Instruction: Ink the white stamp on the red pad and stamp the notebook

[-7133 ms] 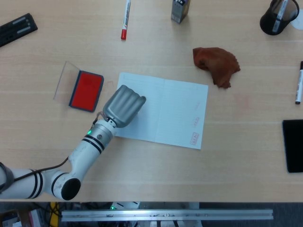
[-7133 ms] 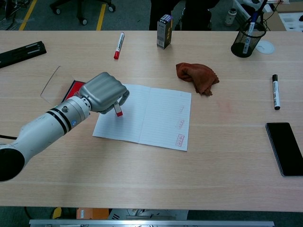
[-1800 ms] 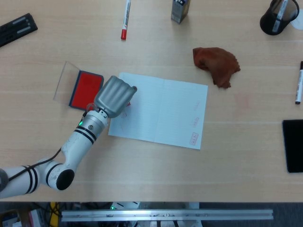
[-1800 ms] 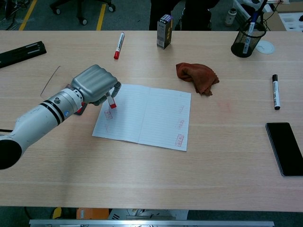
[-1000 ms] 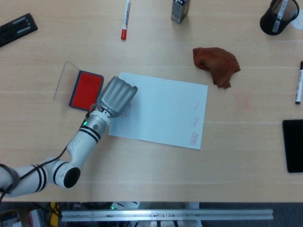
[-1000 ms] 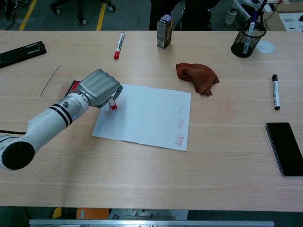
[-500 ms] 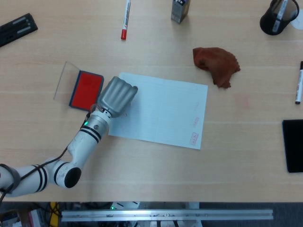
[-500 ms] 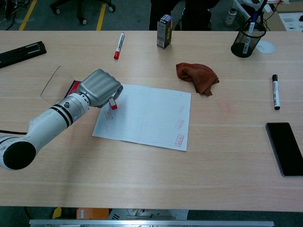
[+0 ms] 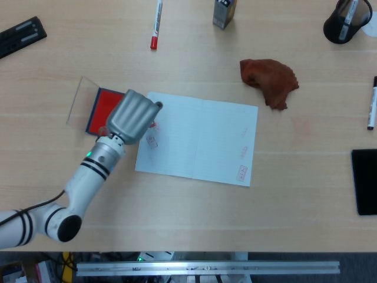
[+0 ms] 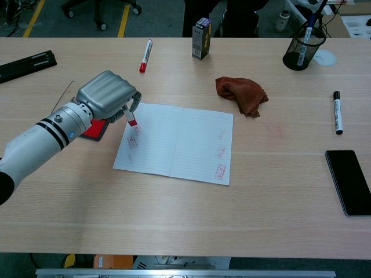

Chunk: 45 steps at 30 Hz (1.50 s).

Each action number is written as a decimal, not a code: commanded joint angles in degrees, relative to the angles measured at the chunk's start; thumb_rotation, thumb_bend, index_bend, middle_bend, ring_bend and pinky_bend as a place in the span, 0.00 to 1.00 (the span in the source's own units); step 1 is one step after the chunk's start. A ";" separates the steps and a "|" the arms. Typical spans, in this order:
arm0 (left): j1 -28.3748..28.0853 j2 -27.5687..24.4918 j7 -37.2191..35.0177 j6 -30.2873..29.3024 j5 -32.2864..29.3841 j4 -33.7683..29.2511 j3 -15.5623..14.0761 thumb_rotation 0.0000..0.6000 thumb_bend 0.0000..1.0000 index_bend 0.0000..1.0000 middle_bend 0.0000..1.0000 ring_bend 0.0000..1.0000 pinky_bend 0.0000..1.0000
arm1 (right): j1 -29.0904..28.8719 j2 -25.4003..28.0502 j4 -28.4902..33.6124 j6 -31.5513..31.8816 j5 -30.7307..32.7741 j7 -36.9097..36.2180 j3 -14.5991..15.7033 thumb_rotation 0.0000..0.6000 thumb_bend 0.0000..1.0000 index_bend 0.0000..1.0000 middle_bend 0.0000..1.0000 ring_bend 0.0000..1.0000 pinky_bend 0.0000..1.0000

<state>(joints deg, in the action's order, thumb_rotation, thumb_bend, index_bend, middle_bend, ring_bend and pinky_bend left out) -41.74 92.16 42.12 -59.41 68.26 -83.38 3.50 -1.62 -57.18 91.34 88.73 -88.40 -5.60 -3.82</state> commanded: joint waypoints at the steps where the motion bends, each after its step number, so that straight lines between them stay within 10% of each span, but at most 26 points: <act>1: 2.34 -4.22 -1.35 -2.88 2.09 -4.68 -1.41 1.00 0.38 0.62 1.00 1.00 1.00 | -0.33 -0.08 0.03 -0.22 -0.29 -0.11 -0.09 1.00 0.19 0.41 0.49 0.42 0.52; 20: 11.58 -7.87 -6.11 -8.23 10.23 -6.36 -10.13 1.00 0.38 0.61 1.00 1.00 1.00 | -1.35 -0.43 0.30 -0.84 -1.18 -0.05 0.03 1.00 0.19 0.41 0.49 0.42 0.52; 45: 15.38 -3.15 -8.03 -6.08 10.64 1.52 -9.12 1.00 0.38 0.56 1.00 1.00 1.00 | -0.86 0.41 1.35 -0.02 -1.13 0.86 0.29 1.00 0.19 0.41 0.49 0.42 0.52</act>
<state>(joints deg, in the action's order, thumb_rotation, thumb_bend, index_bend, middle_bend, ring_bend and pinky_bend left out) -26.36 89.00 34.09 -65.50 78.89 -81.87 -5.62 -2.47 -56.77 92.69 88.72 -89.53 -4.74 -3.53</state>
